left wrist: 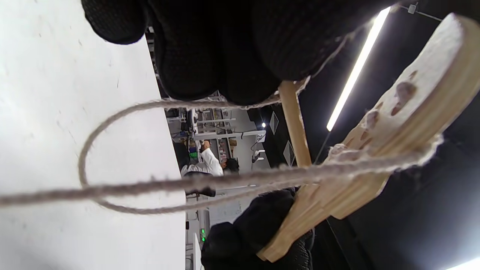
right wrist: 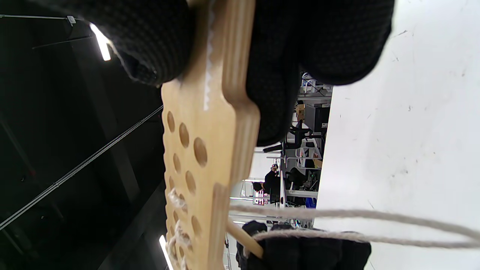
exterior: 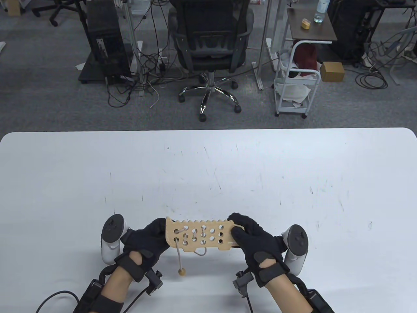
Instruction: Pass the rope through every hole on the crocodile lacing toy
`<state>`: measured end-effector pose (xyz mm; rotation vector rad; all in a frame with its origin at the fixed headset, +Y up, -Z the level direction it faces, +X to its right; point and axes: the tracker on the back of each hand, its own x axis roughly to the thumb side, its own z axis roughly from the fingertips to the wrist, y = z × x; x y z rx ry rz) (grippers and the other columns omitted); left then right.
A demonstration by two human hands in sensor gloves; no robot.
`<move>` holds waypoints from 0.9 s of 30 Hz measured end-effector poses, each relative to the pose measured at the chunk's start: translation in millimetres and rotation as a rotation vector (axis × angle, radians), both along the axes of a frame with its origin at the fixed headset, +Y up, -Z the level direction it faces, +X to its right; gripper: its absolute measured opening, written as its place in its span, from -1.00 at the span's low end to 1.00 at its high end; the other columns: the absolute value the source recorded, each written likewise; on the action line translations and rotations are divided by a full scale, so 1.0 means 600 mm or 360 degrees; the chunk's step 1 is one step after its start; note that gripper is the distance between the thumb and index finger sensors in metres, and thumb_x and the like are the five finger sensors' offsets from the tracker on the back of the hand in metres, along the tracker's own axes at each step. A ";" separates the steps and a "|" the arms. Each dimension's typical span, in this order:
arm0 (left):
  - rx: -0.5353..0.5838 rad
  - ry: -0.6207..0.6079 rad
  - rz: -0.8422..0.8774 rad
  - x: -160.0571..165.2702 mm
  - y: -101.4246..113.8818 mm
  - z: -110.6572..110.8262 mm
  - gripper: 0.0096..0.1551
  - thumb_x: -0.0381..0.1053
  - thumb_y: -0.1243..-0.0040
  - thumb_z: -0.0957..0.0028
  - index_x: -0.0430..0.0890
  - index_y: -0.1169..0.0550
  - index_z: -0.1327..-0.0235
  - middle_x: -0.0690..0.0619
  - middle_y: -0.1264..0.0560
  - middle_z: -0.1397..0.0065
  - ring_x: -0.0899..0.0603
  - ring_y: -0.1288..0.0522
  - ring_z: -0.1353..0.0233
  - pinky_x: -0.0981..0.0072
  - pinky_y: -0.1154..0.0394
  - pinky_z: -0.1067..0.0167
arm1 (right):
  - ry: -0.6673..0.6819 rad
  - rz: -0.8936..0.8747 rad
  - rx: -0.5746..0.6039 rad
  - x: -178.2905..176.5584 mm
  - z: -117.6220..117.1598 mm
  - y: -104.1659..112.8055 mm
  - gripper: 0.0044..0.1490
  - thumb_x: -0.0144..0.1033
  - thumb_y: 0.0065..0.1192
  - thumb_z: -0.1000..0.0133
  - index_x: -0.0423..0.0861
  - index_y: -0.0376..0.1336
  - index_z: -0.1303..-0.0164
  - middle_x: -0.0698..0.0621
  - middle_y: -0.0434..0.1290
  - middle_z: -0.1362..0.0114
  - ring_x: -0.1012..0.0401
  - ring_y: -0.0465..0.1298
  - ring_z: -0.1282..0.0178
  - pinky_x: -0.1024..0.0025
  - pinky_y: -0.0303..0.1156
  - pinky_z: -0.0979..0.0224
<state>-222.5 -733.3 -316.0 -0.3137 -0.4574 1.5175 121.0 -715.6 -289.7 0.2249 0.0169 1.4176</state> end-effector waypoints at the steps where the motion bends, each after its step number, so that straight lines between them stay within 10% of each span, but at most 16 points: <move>1: -0.0013 -0.0036 0.0031 0.004 -0.001 0.000 -0.54 0.00 -0.37 0.13 0.16 -0.55 -0.07 0.15 -0.67 -0.16 -0.13 -0.62 -0.27 -0.17 -0.37 -0.43 | 0.0011 -0.0011 0.0017 -0.002 0.000 0.000 -0.39 -0.23 0.36 -0.02 -0.13 0.33 -0.28 -0.03 0.66 -0.14 0.07 0.73 0.04 0.08 0.53 -0.10; 27: -0.0022 -0.0125 -0.0014 0.035 -0.006 0.014 -0.55 -0.07 -0.42 0.13 0.16 -0.71 -0.08 0.10 -0.66 -0.23 -0.15 -0.59 -0.32 -0.16 -0.35 -0.44 | 0.0019 0.0047 0.0100 -0.013 -0.002 -0.006 -0.39 -0.21 0.36 0.00 -0.11 0.34 -0.27 -0.01 0.67 -0.12 0.09 0.74 0.06 0.09 0.54 -0.09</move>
